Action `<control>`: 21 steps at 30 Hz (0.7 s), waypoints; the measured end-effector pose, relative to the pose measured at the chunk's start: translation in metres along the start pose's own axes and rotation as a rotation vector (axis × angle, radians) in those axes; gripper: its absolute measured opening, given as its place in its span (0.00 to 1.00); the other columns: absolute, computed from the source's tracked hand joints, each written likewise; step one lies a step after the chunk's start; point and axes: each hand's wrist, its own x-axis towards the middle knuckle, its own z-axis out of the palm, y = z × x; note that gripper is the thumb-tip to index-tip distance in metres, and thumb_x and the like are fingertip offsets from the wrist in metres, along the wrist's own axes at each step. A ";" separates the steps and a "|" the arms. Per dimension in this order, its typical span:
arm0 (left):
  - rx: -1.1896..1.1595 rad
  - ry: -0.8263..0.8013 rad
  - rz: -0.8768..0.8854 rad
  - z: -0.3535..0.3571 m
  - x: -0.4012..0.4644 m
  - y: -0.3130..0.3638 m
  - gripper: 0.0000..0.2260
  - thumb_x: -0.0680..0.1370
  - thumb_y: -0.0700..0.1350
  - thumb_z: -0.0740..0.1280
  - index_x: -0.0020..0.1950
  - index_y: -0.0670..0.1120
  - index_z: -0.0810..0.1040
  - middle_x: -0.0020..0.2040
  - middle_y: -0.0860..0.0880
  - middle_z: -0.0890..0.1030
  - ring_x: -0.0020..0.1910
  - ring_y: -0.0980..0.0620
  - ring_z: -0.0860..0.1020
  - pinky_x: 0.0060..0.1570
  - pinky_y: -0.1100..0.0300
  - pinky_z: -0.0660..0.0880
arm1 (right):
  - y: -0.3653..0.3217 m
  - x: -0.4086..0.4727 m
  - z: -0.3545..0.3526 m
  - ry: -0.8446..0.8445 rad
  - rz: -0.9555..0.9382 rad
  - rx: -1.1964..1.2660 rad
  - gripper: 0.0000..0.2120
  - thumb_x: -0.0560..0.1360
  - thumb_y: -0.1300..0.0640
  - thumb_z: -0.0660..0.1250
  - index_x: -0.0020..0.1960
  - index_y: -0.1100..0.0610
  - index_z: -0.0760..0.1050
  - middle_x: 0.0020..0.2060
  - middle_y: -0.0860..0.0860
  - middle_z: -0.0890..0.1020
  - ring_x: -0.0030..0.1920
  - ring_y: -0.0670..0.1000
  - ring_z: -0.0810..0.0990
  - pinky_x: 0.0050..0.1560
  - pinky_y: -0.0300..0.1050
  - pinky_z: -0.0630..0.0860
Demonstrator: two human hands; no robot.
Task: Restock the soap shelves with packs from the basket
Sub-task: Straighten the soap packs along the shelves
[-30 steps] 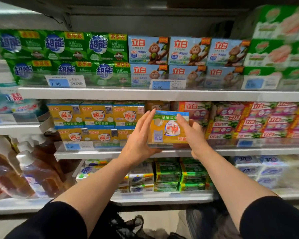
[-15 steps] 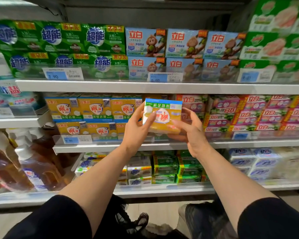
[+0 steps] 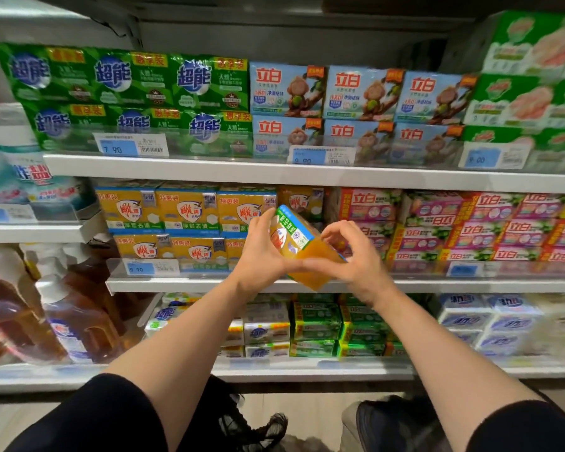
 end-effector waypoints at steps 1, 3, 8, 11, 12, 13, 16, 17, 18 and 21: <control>-0.015 -0.057 0.036 -0.005 -0.001 0.003 0.53 0.56 0.51 0.80 0.76 0.49 0.58 0.67 0.51 0.64 0.65 0.52 0.70 0.62 0.53 0.76 | -0.002 0.004 -0.007 -0.054 0.081 0.133 0.28 0.60 0.38 0.74 0.54 0.50 0.75 0.54 0.48 0.75 0.56 0.46 0.75 0.51 0.40 0.72; -0.020 -0.181 0.106 -0.010 -0.001 0.008 0.51 0.57 0.47 0.81 0.75 0.49 0.60 0.68 0.51 0.64 0.66 0.53 0.71 0.61 0.54 0.76 | 0.000 0.010 -0.022 -0.219 0.228 0.364 0.34 0.60 0.45 0.75 0.65 0.47 0.72 0.65 0.47 0.72 0.66 0.45 0.70 0.60 0.44 0.70; 0.117 -0.393 0.213 -0.006 -0.003 0.004 0.53 0.58 0.45 0.84 0.77 0.50 0.59 0.71 0.53 0.64 0.69 0.58 0.68 0.67 0.60 0.69 | 0.006 0.010 -0.035 -0.460 0.291 0.494 0.38 0.58 0.67 0.76 0.66 0.52 0.70 0.61 0.51 0.79 0.60 0.48 0.78 0.54 0.50 0.79; -0.065 -0.209 0.054 -0.003 -0.007 0.000 0.49 0.57 0.47 0.82 0.74 0.46 0.64 0.66 0.50 0.73 0.64 0.56 0.75 0.59 0.56 0.77 | 0.012 0.012 -0.029 -0.169 0.249 0.398 0.37 0.51 0.61 0.83 0.57 0.54 0.72 0.53 0.51 0.80 0.55 0.49 0.79 0.46 0.47 0.80; -0.105 -0.121 0.018 -0.002 -0.009 0.001 0.45 0.56 0.47 0.81 0.70 0.44 0.68 0.61 0.49 0.78 0.60 0.54 0.78 0.54 0.57 0.79 | 0.013 0.012 -0.027 -0.066 0.223 0.406 0.38 0.49 0.61 0.84 0.55 0.54 0.71 0.52 0.51 0.79 0.53 0.47 0.79 0.43 0.43 0.79; -0.130 -0.057 -0.001 0.000 -0.009 0.001 0.40 0.57 0.47 0.81 0.66 0.42 0.71 0.57 0.47 0.81 0.55 0.51 0.81 0.50 0.57 0.81 | 0.012 0.012 -0.026 0.020 0.198 0.419 0.38 0.49 0.59 0.84 0.55 0.55 0.70 0.51 0.51 0.79 0.51 0.46 0.79 0.41 0.40 0.78; -0.248 -0.067 -0.033 0.010 -0.011 0.008 0.33 0.61 0.41 0.79 0.63 0.42 0.72 0.54 0.47 0.82 0.53 0.50 0.82 0.48 0.59 0.81 | 0.009 0.010 -0.019 0.184 0.157 0.417 0.37 0.51 0.55 0.81 0.55 0.58 0.67 0.50 0.50 0.79 0.49 0.43 0.81 0.42 0.43 0.80; -0.265 -0.087 -0.030 0.014 -0.013 0.010 0.34 0.62 0.39 0.79 0.64 0.43 0.70 0.55 0.49 0.81 0.53 0.53 0.82 0.48 0.61 0.80 | 0.008 0.009 -0.017 0.214 0.146 0.388 0.38 0.51 0.55 0.82 0.55 0.58 0.67 0.50 0.50 0.79 0.48 0.43 0.81 0.43 0.45 0.80; -0.263 -0.078 -0.023 0.017 -0.015 0.011 0.34 0.63 0.38 0.80 0.64 0.44 0.69 0.55 0.50 0.80 0.52 0.56 0.81 0.47 0.63 0.79 | 0.008 0.008 -0.014 0.233 0.139 0.343 0.38 0.52 0.56 0.83 0.55 0.58 0.66 0.50 0.50 0.78 0.48 0.41 0.80 0.44 0.45 0.80; -0.217 0.008 0.011 0.016 -0.011 0.008 0.32 0.62 0.39 0.82 0.62 0.46 0.71 0.54 0.49 0.79 0.52 0.53 0.81 0.46 0.60 0.80 | 0.009 0.010 -0.013 0.176 0.145 0.278 0.36 0.57 0.62 0.83 0.57 0.56 0.66 0.52 0.51 0.77 0.47 0.39 0.78 0.44 0.42 0.80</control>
